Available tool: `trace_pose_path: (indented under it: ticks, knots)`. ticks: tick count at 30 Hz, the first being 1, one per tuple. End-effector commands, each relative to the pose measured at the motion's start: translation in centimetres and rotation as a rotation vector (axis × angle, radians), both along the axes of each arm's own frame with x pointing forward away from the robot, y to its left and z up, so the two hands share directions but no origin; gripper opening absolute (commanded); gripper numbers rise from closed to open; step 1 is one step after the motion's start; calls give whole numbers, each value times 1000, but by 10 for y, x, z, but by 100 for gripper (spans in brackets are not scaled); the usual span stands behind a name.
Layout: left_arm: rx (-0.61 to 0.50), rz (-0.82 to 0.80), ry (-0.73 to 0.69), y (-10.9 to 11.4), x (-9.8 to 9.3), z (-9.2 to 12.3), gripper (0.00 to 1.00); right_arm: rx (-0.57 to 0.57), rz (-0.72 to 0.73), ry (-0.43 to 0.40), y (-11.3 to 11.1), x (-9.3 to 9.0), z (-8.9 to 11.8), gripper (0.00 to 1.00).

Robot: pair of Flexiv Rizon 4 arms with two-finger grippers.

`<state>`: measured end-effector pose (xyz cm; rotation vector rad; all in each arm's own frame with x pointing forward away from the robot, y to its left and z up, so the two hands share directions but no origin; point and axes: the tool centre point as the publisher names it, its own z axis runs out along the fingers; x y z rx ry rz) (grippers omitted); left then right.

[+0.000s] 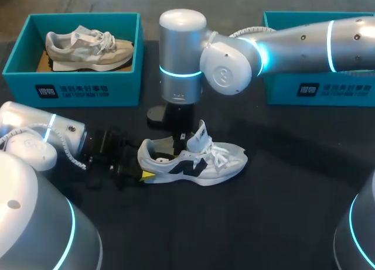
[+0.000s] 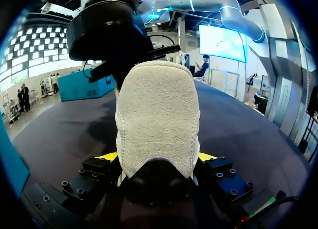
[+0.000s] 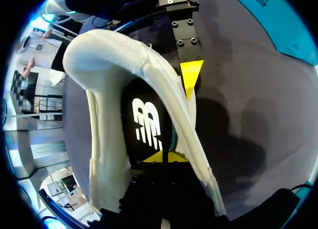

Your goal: Take the shoe out of the shoebox, open the shoe tongue, remove and reinsert the insole, then place the shoe into the shoebox

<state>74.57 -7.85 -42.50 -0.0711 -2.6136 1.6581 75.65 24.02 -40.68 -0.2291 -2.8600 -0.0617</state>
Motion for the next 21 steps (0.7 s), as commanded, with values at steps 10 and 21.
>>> trace_pose_path:
  ticks: [10,21]
  knots:
    - [2,2,0,0,2,-3,0,65,-2,-27,-17,-9,24,0]
    - [2,2,0,0,2,-3,0,70,-10,-82,-24,-2,46,0]
